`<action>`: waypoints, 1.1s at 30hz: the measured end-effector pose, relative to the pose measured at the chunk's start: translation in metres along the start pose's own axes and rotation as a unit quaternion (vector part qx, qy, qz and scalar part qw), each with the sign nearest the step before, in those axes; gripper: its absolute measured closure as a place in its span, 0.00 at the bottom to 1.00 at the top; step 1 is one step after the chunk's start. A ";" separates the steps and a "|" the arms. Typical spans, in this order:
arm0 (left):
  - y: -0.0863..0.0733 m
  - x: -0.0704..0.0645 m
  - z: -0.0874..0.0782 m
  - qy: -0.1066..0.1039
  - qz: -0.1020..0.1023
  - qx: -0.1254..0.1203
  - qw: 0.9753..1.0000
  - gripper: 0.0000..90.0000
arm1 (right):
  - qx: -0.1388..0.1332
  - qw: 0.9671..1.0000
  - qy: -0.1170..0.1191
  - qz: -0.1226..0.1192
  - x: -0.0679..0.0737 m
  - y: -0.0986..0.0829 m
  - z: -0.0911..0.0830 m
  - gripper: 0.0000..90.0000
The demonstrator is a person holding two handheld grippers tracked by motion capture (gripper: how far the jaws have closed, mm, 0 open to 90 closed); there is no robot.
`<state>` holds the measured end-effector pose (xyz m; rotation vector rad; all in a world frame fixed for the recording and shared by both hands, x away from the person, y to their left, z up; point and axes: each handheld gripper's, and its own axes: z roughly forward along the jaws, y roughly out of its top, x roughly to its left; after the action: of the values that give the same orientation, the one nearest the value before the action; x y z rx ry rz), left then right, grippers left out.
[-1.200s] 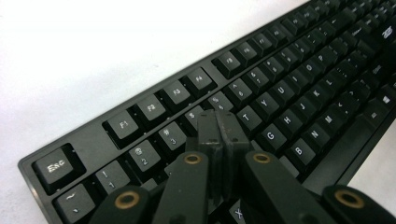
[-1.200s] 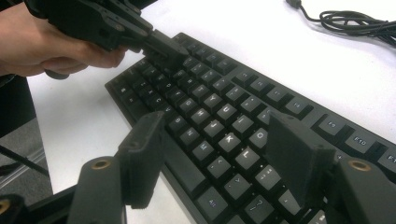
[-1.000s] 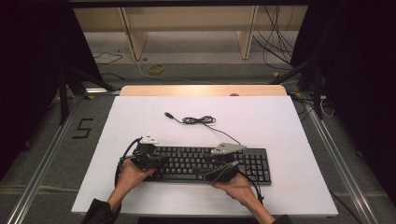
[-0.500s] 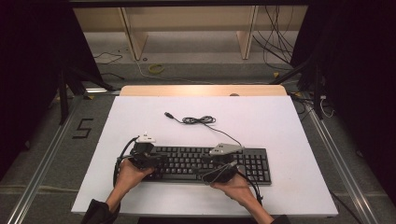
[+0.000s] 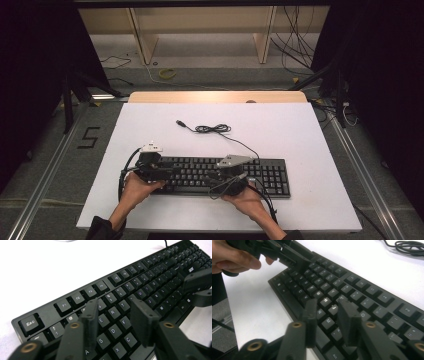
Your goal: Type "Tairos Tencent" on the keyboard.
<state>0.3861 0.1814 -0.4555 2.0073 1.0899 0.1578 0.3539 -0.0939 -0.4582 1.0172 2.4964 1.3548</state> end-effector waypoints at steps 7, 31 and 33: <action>-0.004 0.000 -0.007 -0.009 -0.010 -0.013 1.000 0.51 | 0.015 1.000 0.003 -0.010 0.006 0.003 0.013 0.91; -0.016 -0.012 -0.014 -0.030 0.004 -0.036 0.999 0.40 | 0.048 0.999 -0.012 -0.019 0.009 -0.003 0.043 1.00; -0.016 -0.012 -0.014 -0.030 0.004 -0.039 0.999 0.40 | 0.043 0.999 -0.009 -0.017 0.009 -0.004 0.044 1.00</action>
<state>0.3619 0.1853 -0.4544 1.9343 1.0242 0.1419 0.3629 -0.0593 -0.4860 0.9943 2.5664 1.2342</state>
